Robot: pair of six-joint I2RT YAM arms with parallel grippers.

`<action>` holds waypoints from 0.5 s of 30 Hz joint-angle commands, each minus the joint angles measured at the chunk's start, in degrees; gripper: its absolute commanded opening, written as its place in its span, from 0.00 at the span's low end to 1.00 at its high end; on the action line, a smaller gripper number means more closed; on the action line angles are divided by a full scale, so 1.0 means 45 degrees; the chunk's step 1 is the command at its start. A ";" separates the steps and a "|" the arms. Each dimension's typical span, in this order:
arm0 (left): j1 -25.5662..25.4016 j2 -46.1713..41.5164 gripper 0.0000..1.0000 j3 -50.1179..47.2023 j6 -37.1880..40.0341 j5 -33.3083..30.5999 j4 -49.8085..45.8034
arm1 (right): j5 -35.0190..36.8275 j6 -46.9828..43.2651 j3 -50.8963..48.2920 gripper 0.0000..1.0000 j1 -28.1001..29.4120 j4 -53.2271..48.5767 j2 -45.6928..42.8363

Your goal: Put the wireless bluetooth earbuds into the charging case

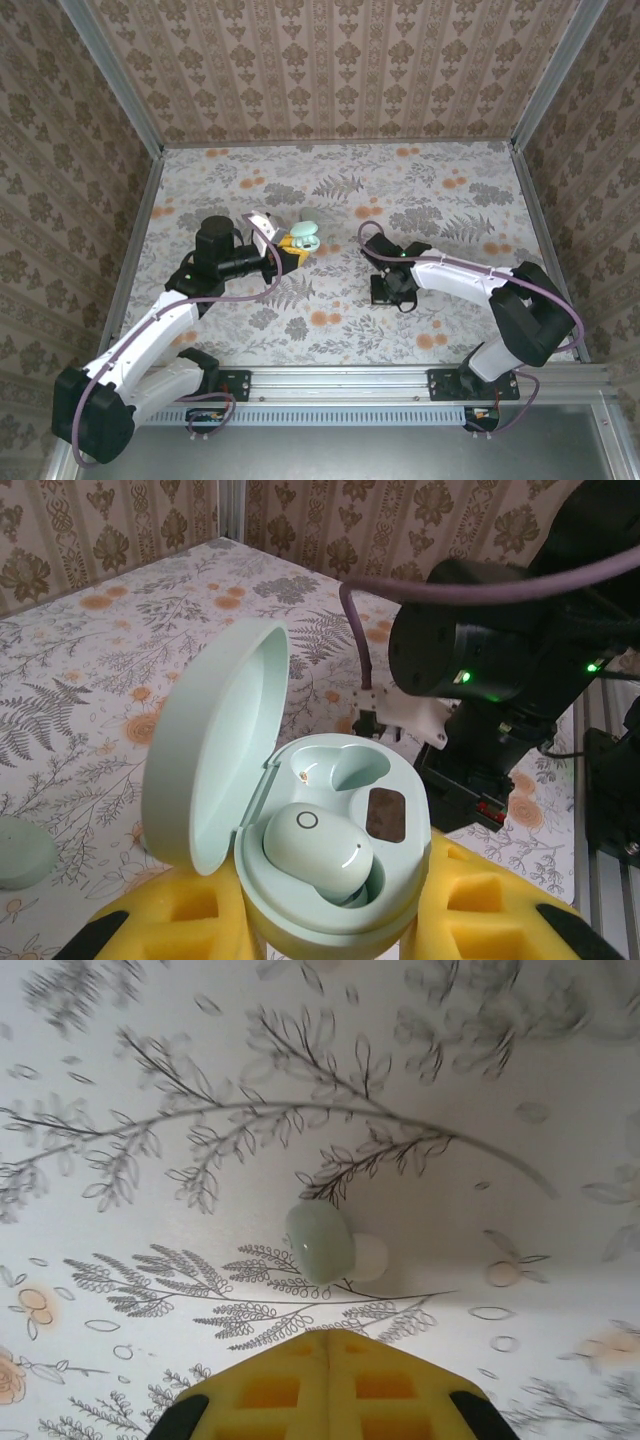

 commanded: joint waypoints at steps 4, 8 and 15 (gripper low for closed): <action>0.0104 0.0096 0.01 0.0026 0.0067 0.0047 0.0015 | 0.2581 -0.2563 0.1981 0.11 0.0320 -0.2481 0.0379; 0.0105 0.0004 0.01 0.0024 0.0099 -0.0033 -0.0129 | 0.2708 -0.3506 0.2473 0.25 0.0409 -0.2841 0.1135; 0.0105 -0.0100 0.01 0.0047 0.0148 -0.0117 -0.0296 | 0.2690 -0.4446 0.3323 0.28 0.0890 -0.2880 0.2416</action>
